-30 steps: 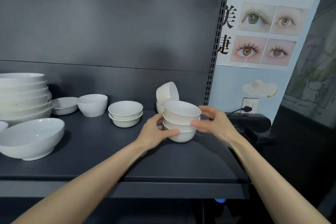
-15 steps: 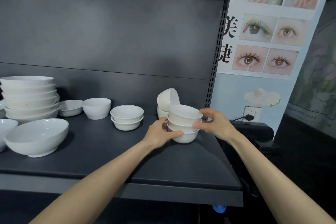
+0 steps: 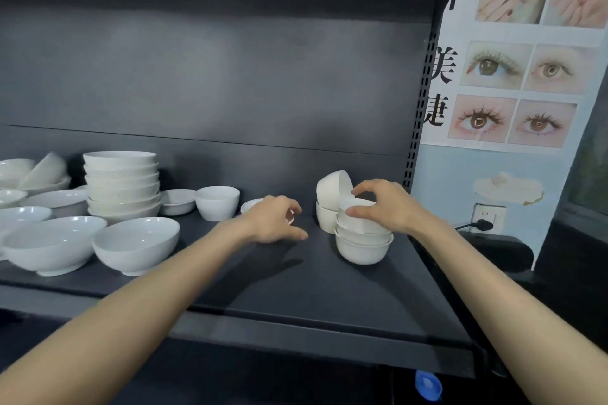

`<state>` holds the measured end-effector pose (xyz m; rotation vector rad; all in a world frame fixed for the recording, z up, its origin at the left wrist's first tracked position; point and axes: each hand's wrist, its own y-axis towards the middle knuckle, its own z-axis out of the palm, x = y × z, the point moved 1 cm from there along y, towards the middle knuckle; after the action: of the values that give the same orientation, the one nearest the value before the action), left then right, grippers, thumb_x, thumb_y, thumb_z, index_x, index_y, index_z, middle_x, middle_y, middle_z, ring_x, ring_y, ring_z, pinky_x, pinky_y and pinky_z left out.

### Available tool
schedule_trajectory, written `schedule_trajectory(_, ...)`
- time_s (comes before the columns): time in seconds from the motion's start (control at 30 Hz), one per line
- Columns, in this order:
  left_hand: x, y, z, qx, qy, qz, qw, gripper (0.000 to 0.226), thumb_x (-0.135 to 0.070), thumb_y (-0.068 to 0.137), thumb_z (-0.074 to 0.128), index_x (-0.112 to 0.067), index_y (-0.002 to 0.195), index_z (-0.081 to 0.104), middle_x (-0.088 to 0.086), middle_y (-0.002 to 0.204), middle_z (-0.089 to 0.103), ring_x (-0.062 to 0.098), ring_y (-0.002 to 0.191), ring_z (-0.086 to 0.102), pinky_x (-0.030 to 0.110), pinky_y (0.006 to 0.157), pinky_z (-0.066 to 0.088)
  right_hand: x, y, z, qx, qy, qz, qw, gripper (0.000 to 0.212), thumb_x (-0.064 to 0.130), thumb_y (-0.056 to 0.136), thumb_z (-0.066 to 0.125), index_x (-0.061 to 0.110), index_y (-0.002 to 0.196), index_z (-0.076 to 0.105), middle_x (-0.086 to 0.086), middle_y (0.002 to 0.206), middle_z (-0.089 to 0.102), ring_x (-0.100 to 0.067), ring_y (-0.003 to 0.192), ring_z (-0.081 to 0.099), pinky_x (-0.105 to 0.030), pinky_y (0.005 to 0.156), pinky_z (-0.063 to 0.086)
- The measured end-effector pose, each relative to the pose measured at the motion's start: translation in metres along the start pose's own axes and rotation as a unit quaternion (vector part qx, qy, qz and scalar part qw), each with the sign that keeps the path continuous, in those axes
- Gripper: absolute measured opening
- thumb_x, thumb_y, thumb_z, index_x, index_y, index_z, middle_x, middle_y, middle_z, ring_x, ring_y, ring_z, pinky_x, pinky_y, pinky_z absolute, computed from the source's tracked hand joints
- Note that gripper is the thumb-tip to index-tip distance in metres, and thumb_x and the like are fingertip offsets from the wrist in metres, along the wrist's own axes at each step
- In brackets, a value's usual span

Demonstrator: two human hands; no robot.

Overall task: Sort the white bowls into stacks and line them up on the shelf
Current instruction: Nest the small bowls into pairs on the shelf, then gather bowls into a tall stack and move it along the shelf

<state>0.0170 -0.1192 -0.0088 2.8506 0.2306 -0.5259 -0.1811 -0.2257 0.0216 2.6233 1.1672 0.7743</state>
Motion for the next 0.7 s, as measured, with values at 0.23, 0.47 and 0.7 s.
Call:
schedule_trajectory(0.23, 0.064, -0.054, -0.073, -0.067, 0.068, -0.016, 0.995, 0.058, -0.041, 0.081, 0.071, -0.014, 0.130, 0.054, 0.003, 0.127, 0.061, 0.023, 0.119, 0.054, 0.037, 0.100, 0.043, 0.085, 0.016, 0.032, -0.003, -0.027, -0.056, 0.998, 0.045, 0.033, 0.088, 0.065, 0.014, 0.128, 0.056, -0.005, 0.135, 0.054, -0.026, 0.129, 0.042, -0.033, 0.103, 0.033)
schedule_trajectory(0.47, 0.147, -0.119, -0.117, -0.089, 0.088, -0.035, 0.992, 0.059, -0.040, 0.081, 0.071, -0.014, 0.130, 0.054, 0.005, 0.131, 0.059, 0.023, 0.121, 0.053, 0.033, 0.099, 0.042, 0.174, 0.024, 0.088, 0.005, 0.007, -0.076, 0.997, 0.044, 0.031, 0.086, 0.066, 0.014, 0.126, 0.058, -0.004, 0.135, 0.054, -0.023, 0.127, 0.046, -0.040, 0.104, 0.038)
schedule_trajectory(0.7, 0.218, -0.164, -0.127, -0.079, 0.055, -0.039, 0.995, 0.060, -0.040, 0.080, 0.073, -0.014, 0.131, 0.053, 0.002, 0.135, 0.055, 0.019, 0.125, 0.049, 0.030, 0.103, 0.039, 0.228, 0.014, 0.152, 0.038, 0.034, -0.057, 0.997, 0.053, 0.037, 0.083, 0.071, 0.015, 0.128, 0.056, -0.004, 0.127, 0.059, -0.019, 0.108, 0.053, -0.030, 0.091, 0.042)
